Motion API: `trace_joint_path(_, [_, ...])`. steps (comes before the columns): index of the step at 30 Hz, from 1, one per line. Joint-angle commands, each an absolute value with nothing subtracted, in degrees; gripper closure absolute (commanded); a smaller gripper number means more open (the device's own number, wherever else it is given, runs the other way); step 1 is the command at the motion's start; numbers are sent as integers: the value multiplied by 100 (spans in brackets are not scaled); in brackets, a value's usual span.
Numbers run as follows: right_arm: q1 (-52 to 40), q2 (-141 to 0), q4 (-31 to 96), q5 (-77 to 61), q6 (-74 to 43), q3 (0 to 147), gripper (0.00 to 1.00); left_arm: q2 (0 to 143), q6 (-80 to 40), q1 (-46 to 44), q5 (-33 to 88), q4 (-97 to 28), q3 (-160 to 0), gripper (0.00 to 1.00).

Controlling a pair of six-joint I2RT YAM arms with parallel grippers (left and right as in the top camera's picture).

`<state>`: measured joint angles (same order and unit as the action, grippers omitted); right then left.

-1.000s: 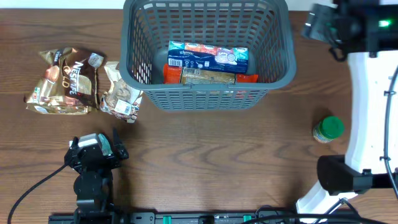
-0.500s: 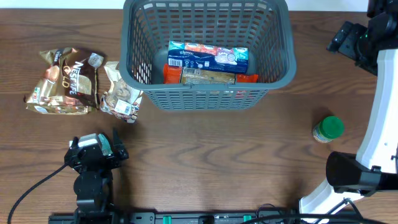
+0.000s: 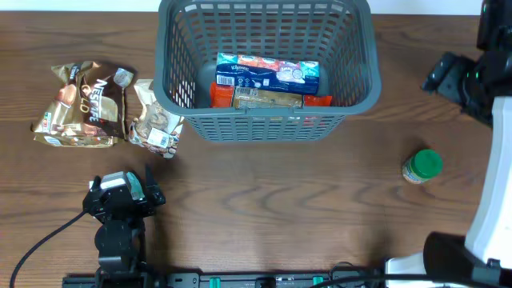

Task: Pack container
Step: 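Move the right gripper down to the green-capped jar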

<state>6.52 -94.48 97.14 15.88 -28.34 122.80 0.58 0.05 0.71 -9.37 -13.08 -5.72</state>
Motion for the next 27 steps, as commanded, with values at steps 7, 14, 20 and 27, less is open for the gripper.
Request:
trace_joint_path(7, [980, -8534, 9048, 1660, -2965, 10106, 1, 23, 62, 106, -958, -1358, -427, 1])
trace_joint_path(14, [1590, -8143, 7653, 871, -2156, 8305, 1, 23, 62, 106, -958, -1358, -427, 1])
trace_joint_path(20, [2091, -8291, 6604, 593, -1299, 7408, 1, 23, 62, 106, -958, -1358, -427, 1])
trace_joint_path(27, [2418, -8862, 6182, 403, -1295, 7295, 1, 23, 62, 106, -958, -1358, -427, 2])
